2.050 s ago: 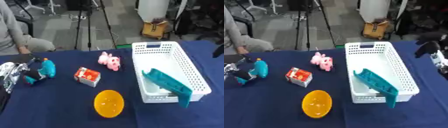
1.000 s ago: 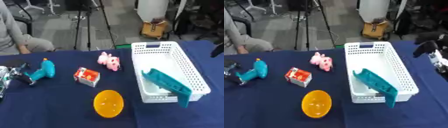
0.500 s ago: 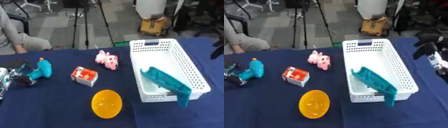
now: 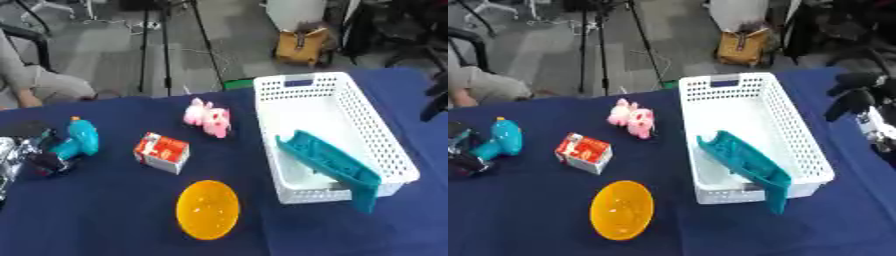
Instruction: Pick up objects on the table and place them in the box.
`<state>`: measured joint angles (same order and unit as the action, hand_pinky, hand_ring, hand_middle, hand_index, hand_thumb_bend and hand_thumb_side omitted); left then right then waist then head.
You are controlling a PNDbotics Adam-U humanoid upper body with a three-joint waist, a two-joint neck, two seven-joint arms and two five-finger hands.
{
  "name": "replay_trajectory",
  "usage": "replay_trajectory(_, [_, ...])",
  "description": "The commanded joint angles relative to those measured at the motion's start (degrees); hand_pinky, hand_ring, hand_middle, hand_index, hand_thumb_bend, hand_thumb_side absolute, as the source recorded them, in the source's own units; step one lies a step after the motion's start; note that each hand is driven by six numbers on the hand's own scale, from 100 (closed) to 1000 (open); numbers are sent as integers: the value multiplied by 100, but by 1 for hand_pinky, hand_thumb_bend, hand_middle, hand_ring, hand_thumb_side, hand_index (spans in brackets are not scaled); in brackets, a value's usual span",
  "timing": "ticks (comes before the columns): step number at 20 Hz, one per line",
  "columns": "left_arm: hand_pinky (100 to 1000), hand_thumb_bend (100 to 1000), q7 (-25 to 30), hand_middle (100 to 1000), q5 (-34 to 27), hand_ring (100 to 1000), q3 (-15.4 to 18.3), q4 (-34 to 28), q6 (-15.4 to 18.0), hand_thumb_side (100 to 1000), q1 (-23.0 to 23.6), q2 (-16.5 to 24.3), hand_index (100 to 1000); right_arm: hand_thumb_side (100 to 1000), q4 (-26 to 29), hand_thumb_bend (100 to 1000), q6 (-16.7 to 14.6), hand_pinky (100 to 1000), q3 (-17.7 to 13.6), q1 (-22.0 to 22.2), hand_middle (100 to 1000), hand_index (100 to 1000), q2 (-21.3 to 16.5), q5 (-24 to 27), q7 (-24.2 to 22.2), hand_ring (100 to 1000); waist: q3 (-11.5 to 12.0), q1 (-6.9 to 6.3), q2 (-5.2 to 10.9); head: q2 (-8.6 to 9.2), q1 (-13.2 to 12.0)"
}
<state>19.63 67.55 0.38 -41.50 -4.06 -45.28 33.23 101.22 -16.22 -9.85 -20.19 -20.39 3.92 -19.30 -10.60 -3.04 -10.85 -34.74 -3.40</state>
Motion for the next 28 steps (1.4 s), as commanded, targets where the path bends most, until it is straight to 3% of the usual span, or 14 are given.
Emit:
replay_trajectory(1, [622, 397, 48, 460, 62, 514, 28, 77, -52, 130, -31, 138, 563, 594, 42, 160, -10, 475, -46, -87, 600, 757, -113, 10, -22, 503, 5, 24, 69, 42, 21])
replay_trajectory(4, [598, 348, 74, 421, 115, 473, 43, 190, -138, 100, -16, 135, 520, 594, 38, 161, -10, 475, -48, -85, 600, 757, -110, 11, -26, 503, 10, 28, 86, 50, 24])
replay_trajectory(5, [542, 230, 84, 316, 116, 366, 49, 239, -157, 100, 4, 131, 407, 594, 36, 160, -9, 475, -51, -84, 600, 757, -107, 12, -24, 503, 15, 31, 97, 57, 28])
replay_trajectory(6, [542, 230, 93, 316, 105, 366, 53, 294, -168, 100, 16, 126, 407, 594, 35, 160, -7, 475, -52, -82, 600, 757, -104, 13, -23, 503, 17, 34, 106, 60, 30])
replay_trajectory(7, [508, 179, 101, 253, 89, 309, 57, 345, -175, 125, 31, 119, 341, 594, 34, 161, -6, 476, -53, -81, 601, 757, -100, 14, -23, 503, 21, 39, 115, 62, 35])
replay_trajectory(12, [473, 116, 161, 189, -393, 253, 79, 555, -87, 153, 72, 89, 279, 593, 27, 162, -3, 476, -62, -73, 601, 757, -90, 17, -14, 503, 25, 59, 149, 62, 42])
replay_trajectory(13, [434, 100, 163, 126, -584, 205, 98, 569, -36, 188, 70, 65, 221, 593, 27, 163, -3, 477, -64, -72, 601, 757, -85, 19, -11, 504, 29, 67, 161, 60, 45])
replay_trajectory(18, [427, 100, 126, 127, -1898, 205, 23, 461, 204, 218, 33, 121, 224, 592, 28, 164, -3, 477, -70, -62, 601, 757, -73, 26, -2, 504, 39, 100, 223, 53, 48])
replay_trajectory(28, [425, 100, 451, 141, -2969, 222, -247, -565, 404, 255, -252, 202, 244, 591, 25, 167, 6, 479, -67, -32, 602, 757, -62, 38, 2, 505, 46, 116, 343, 37, 48])
